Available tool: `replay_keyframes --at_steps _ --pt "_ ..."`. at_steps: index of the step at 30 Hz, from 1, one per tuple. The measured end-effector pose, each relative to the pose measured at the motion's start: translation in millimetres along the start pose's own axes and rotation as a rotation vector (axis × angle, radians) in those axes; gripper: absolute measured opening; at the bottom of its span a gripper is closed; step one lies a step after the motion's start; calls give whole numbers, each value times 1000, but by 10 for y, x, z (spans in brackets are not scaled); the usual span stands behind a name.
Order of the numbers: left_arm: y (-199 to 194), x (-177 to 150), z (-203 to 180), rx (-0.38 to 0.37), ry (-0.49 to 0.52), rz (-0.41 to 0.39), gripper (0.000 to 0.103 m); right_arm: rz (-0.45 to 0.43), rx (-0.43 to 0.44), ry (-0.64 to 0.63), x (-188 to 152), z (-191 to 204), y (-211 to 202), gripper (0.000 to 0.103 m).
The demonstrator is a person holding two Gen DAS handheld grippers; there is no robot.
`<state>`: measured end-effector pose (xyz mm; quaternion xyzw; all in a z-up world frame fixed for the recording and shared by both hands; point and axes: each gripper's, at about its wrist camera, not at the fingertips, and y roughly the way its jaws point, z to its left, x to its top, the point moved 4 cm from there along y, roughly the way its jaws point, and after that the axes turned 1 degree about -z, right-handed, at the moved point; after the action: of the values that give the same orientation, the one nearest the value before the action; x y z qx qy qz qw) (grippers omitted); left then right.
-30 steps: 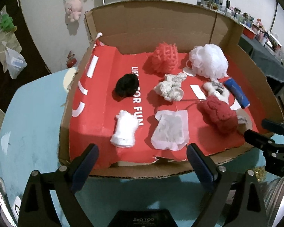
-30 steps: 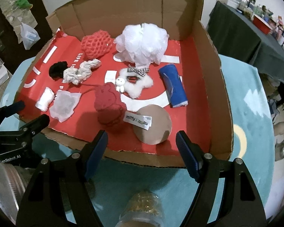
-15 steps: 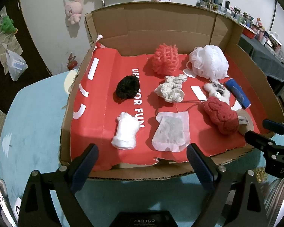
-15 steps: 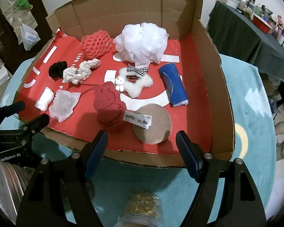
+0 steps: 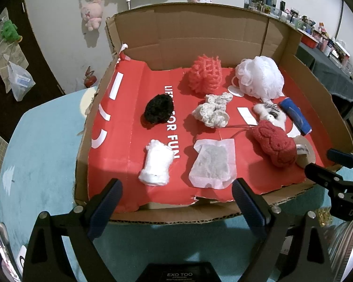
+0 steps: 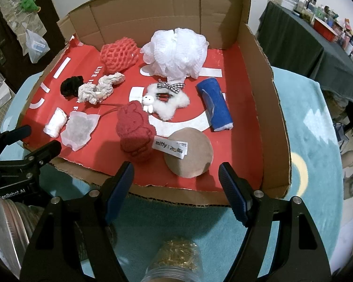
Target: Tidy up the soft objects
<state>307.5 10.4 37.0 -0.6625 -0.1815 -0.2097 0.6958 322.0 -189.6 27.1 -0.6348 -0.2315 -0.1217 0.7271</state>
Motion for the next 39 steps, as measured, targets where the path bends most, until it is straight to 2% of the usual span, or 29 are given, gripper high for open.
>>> replay_keyframes --at_steps 39 --pt "-28 10 -1 8 1 -26 96 -32 -35 -12 0 11 -36 74"
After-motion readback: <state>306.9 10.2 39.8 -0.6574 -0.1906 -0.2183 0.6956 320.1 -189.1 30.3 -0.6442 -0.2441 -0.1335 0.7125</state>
